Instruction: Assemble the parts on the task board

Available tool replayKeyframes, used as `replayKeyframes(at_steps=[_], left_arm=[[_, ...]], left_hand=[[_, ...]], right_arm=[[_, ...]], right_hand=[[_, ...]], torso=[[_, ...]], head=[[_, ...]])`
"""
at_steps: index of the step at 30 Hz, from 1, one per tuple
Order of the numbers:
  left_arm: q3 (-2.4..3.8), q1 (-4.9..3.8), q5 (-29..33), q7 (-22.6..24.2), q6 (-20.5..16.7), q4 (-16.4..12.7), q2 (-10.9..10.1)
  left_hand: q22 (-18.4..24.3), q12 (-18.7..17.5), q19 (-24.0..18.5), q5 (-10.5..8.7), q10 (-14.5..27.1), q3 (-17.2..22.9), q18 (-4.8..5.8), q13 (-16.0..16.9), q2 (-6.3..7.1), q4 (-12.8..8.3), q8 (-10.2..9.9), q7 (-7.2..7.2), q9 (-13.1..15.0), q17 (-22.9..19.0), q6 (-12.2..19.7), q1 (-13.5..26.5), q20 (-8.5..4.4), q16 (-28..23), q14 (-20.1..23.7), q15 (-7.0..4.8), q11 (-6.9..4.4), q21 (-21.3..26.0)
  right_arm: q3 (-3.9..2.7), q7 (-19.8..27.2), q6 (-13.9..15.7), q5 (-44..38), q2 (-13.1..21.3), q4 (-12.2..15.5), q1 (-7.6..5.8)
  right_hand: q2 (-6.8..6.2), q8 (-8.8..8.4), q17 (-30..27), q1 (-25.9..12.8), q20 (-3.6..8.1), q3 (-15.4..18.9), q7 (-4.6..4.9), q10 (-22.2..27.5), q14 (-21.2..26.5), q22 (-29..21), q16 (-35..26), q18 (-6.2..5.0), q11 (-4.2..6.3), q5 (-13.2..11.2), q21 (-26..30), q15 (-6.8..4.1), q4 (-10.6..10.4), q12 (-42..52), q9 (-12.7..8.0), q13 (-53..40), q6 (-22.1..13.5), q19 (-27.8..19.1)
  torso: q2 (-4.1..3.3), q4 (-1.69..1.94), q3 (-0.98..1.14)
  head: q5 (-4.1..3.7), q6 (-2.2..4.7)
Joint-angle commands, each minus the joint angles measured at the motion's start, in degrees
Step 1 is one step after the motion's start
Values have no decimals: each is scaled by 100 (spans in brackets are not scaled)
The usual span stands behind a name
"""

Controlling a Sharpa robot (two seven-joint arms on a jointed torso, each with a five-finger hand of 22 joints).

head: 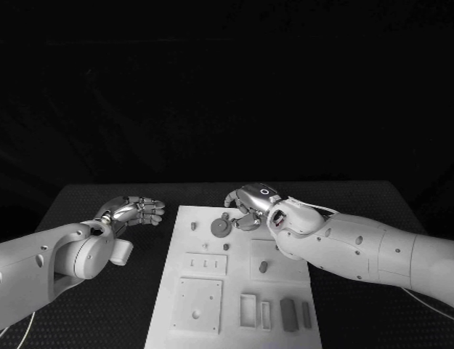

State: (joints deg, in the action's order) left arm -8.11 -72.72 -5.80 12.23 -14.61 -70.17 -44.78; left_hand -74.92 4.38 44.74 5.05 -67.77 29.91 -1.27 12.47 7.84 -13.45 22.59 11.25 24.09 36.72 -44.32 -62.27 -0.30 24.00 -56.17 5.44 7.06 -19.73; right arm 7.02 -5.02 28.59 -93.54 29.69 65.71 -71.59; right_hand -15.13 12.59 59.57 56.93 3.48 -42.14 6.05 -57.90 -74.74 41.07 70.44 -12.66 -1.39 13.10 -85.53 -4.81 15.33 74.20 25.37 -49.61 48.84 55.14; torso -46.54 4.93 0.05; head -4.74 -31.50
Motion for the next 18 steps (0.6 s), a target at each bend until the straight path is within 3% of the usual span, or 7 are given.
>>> replayKeyframes(at_steps=[1, 4, 10, 13, 18], left_arm=[[5, -5, 2, 70, 9, -17, 17], [5, -5, 2, 81, 18, -28, 15], [5, -5, 11, 151, 70, -35, -34], [5, -5, 11, 184, 92, -12, -37], [6, -3, 11, 206, 150, 43, 2]], left_hand=[[-121, -34, -47, -13, 16, 5, -113, 6, 14, 20, -38, -13, 9, 7, 35, 35, 13, -8, 23, 15, 8, -33], [-121, -34, -48, -13, 16, 5, -113, 7, 14, 20, -38, -13, 10, 8, 35, 35, 13, -8, 23, 15, 8, -33], [-124, -15, -52, -10, -26, 15, -111, 29, -15, 16, 5, -53, 44, 12, -55, 24, 12, -5, 16, 12, -15, -39], [-125, 20, -56, -7, -106, 19, -107, 57, -42, 7, 32, -100, 66, 21, -120, 12, 5, 15, -19, -2, -59, -45], [-124, 86, -55, -1, -276, 14, -93, 116, -84, -9, 66, -166, 101, 26, -237, 14, -11, 23, -36, -18, -141, -59]], right_arm=[[1, 159, -18, 340, 105, 59, 9], [-80, 336, 29, 837, 330, 79, -1], [-330, 1031, -239, 1993, 953, 298, -17], [-363, 1316, -412, 2284, 1234, 365, -18], [-366, 1590, -662, 2636, 1533, 269, -18]], right_hand=[[61, 31, 7, -30, -7, 37, 244, -2, -12, 8, -35, -234, -58, 54, 24, 51, -1, -17, 13, -8, -193, 10], [117, 83, 11, 29, -5, -6, 249, -4, -16, 10, -41, -234, -66, -24, 35, 59, 2, -12, 35, -13, -119, 8], [180, 214, 19, 155, -11, -182, 257, -6, -7, 18, -63, -234, -71, -282, 56, 62, 8, -10, 80, -18, 108, -1], [235, 228, 28, 114, -27, -109, 249, 29, 24, 35, -79, -234, -64, -202, 59, 54, 70, -15, 81, -24, 126, -38], [275, 234, 47, 69, -56, 133, 253, 106, 88, 66, -100, -234, -68, -77, 66, 59, 127, -19, 82, -39, 118, -126]], torso=[[-2, -6, 2], [-1, 19, 1], [0, -17, 4], [3, -28, 11], [24, -78, 53]], head=[[-19, 22], [-50, 37], [-91, 77], [-118, 104], [-113, 105]])
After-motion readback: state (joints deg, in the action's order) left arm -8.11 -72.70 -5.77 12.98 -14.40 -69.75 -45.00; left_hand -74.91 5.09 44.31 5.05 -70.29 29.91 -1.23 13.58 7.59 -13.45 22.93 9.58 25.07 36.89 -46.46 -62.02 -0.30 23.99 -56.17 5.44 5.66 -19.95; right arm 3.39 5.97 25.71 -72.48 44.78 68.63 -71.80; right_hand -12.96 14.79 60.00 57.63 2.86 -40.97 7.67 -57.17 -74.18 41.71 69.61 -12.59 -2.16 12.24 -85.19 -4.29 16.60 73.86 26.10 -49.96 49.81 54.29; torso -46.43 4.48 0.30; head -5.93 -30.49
